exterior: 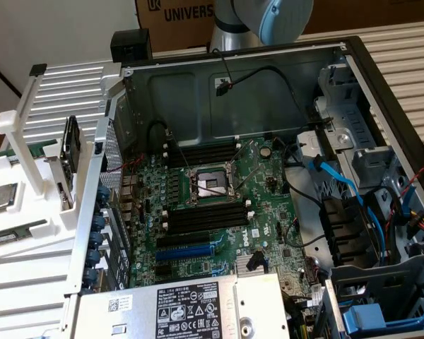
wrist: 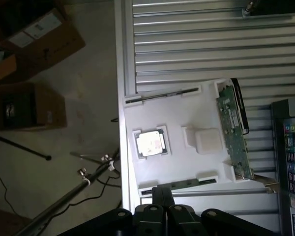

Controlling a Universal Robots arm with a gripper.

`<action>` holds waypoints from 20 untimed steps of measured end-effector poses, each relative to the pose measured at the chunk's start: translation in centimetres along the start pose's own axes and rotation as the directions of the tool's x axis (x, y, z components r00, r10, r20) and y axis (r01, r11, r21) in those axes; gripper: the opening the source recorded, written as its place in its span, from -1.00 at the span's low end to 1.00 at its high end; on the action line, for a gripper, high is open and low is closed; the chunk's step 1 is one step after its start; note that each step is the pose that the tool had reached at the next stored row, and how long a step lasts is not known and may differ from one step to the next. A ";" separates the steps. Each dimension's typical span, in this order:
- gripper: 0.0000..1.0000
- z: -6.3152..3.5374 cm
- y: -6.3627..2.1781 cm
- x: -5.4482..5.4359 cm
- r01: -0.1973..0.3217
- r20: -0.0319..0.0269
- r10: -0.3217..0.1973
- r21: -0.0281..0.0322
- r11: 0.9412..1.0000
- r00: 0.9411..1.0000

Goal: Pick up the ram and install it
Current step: 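Reach for the ram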

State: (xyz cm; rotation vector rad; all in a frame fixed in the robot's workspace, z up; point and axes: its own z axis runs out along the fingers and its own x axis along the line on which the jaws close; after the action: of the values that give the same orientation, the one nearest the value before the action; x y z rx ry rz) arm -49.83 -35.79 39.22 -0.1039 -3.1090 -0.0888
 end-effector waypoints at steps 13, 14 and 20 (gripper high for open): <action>-0.78 -0.20 -3.26 -0.7 0.001 -0.002 -0.001 -0.020 1.000 1.000; -0.78 -0.21 -3.41 -0.9 0.001 -0.002 -0.001 -0.020 1.000 1.000; -0.78 -0.30 -4.15 -2.2 0.000 -0.003 -0.001 -0.021 1.000 1.000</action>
State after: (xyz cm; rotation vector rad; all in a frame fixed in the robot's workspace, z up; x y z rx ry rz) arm -47.88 -40.08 39.21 -0.1034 -3.1056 -0.1216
